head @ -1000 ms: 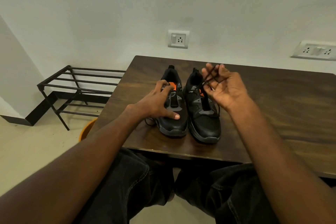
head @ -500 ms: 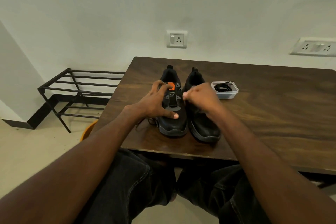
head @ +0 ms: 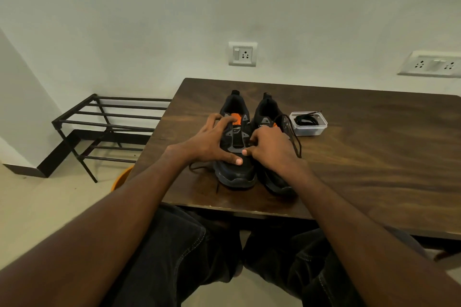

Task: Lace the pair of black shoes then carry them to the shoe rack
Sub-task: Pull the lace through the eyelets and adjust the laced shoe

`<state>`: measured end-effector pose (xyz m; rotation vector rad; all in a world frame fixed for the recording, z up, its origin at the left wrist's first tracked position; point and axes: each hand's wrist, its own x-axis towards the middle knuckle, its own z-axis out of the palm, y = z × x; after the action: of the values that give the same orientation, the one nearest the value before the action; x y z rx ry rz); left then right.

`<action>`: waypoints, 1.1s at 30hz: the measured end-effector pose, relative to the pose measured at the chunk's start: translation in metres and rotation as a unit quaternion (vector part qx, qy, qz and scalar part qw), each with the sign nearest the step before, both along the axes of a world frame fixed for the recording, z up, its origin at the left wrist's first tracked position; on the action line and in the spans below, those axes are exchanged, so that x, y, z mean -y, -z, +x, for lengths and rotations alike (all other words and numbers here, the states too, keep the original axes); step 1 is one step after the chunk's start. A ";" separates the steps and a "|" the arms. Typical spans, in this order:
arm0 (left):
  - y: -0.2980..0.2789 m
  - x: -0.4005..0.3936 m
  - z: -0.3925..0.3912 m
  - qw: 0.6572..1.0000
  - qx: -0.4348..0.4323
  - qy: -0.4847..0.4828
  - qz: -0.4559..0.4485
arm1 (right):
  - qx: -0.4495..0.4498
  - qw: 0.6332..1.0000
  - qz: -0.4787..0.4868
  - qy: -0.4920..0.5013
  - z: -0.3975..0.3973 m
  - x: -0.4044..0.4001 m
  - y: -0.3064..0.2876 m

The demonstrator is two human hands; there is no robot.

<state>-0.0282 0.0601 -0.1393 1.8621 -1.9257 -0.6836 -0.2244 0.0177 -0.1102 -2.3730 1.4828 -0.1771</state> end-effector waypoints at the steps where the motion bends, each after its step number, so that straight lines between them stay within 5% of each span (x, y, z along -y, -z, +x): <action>1: 0.001 0.000 0.001 1.000 -0.005 -0.002 0.002 | -0.001 1.000 -0.009 0.007 0.000 0.000 -0.002; 3: 0.001 0.001 0.002 1.000 -0.018 -0.008 0.019 | 0.026 1.000 0.001 0.017 -0.001 0.001 -0.008; 5: 0.002 0.002 0.004 0.999 -0.026 -0.014 0.030 | 0.201 0.972 0.088 0.087 -0.006 0.005 -0.017; 6: 0.002 0.002 0.005 0.999 -0.028 -0.015 0.030 | 0.340 0.916 0.165 0.138 -0.010 0.006 -0.024; 8: 0.002 0.002 0.006 0.999 -0.031 -0.016 0.027 | 0.575 0.743 0.285 0.190 -0.023 0.012 -0.039; 10: 0.004 0.003 0.007 0.999 -0.030 -0.017 0.029 | 0.697 0.601 0.344 0.186 -0.035 0.019 -0.046; 11: 0.004 0.003 0.007 0.999 -0.027 -0.015 0.031 | 0.711 0.577 0.359 0.179 -0.039 0.020 -0.045; 12: 0.005 0.004 0.007 0.999 -0.026 -0.012 0.035 | 0.693 0.599 0.358 0.179 -0.040 0.018 -0.042; 13: 0.005 0.005 0.007 0.999 -0.026 -0.009 0.038 | 0.641 0.665 0.337 0.182 -0.038 0.018 -0.035; 16: 0.005 0.006 0.008 0.999 -0.026 -0.009 0.041 | 0.328 0.927 0.135 0.121 -0.025 0.016 -0.008; 17: 0.005 0.005 0.007 0.999 -0.025 -0.009 0.042 | 0.220 0.970 0.072 0.078 -0.020 0.015 -0.001; 19: 0.005 0.005 0.005 0.999 -0.024 -0.012 0.043 | 0.066 0.997 0.027 0.014 -0.011 0.009 0.002; 23: 0.005 0.005 0.005 0.999 -0.026 -0.015 0.039 | 0.011 1.000 0.012 0.013 -0.004 0.006 0.000; 25: 0.006 0.004 0.006 0.999 -0.029 -0.014 0.036 | 0.102 0.993 0.042 0.041 -0.008 0.010 -0.005; 26: 0.006 0.004 0.007 0.999 -0.032 -0.016 0.036 | 0.216 0.968 0.099 0.083 -0.011 0.014 -0.008; 28: 0.004 0.003 0.007 0.998 -0.039 -0.022 0.037 | 0.490 0.818 0.242 0.178 -0.019 0.018 -0.022; 30: 0.003 0.003 0.007 0.998 -0.041 -0.026 0.040 | 0.649 0.668 0.296 0.214 -0.027 0.024 -0.028; 31: 0.003 0.003 0.007 0.998 -0.038 -0.024 0.042 | 0.665 0.651 0.298 0.212 -0.029 0.025 -0.028; 33: 0.003 0.005 0.008 0.998 -0.029 -0.019 0.045 | 0.603 0.726 0.270 0.191 -0.028 0.019 -0.028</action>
<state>-0.0205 0.0555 -0.1425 1.9060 -1.8472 -0.8164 -0.2524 -0.0009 -0.0823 -0.9622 1.0313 -0.9992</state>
